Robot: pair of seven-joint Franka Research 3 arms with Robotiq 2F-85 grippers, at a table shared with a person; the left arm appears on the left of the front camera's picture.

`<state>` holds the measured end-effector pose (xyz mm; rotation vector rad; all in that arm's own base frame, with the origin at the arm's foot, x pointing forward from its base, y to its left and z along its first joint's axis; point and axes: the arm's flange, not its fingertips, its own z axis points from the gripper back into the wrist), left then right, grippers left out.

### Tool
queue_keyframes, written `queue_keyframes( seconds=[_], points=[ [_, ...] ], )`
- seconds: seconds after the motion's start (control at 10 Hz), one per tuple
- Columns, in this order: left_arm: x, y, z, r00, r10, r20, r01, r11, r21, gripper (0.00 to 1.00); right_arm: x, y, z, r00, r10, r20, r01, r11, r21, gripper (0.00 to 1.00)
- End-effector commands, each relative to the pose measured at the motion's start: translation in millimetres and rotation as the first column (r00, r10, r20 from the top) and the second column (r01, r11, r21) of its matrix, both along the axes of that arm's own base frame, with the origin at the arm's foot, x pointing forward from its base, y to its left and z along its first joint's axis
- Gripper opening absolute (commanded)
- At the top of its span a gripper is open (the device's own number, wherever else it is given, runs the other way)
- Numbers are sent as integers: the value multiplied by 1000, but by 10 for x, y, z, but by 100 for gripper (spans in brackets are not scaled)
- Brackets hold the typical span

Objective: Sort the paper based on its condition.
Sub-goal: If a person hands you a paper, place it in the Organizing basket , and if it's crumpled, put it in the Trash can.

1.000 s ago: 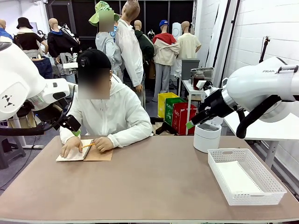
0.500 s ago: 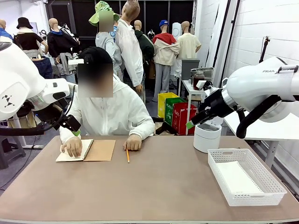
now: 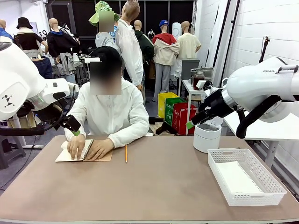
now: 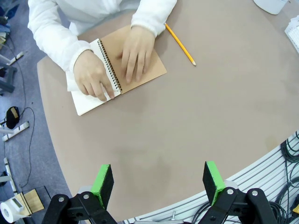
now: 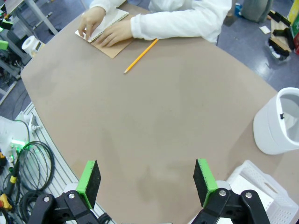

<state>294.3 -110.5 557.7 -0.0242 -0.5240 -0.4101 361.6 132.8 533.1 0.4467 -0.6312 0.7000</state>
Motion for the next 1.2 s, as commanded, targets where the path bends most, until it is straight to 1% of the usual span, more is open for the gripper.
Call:
queue_keyframes(
  seconds=[0.0,1.1],
  points=[
    [-1,0,2,1000,-1,0,1,1000,-1,100,3,8,4,1000,1,-4,-1,1000,8,100],
    [-1,0,2,1000,-1,0,1,1000,-1,100,3,8,4,1000,1,-4,-1,1000,8,100]
  ],
)
